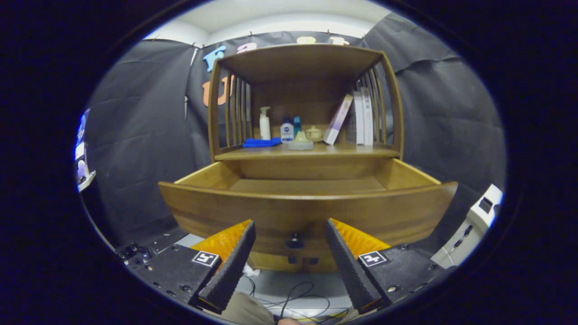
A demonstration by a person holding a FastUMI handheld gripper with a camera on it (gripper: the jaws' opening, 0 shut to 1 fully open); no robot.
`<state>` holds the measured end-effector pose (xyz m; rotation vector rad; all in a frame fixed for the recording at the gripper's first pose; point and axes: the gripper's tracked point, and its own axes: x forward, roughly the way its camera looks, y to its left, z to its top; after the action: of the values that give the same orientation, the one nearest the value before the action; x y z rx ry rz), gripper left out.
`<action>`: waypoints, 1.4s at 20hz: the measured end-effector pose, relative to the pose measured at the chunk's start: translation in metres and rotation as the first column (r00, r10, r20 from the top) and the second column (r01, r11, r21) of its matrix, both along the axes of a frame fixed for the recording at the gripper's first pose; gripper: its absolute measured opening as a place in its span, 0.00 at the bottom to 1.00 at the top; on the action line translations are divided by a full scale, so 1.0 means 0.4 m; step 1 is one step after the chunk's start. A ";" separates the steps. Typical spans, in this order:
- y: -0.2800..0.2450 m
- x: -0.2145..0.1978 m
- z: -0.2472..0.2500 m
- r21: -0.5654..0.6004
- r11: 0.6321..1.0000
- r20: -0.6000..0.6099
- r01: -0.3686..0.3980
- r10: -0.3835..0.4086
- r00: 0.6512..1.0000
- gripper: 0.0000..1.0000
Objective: Pull open the drawer, take out the items inside it, and place them on the countertop above the cabinet.
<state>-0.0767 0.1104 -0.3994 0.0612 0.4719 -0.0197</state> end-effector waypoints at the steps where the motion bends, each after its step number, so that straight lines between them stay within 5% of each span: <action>1: -0.001 -0.001 -0.011 -0.004 1.000 -0.008 0.004 -0.004 1.000 0.98; 11: 0.024 0.072 -0.032 -0.008 0.989 0.015 0.146 -0.146 0.989 0.97; 28: 0.004 0.407 -0.055 0.068 0.982 0.000 0.178 -0.179 0.984 0.98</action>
<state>0.0862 0.1120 -0.4213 0.1700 0.4598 -0.1798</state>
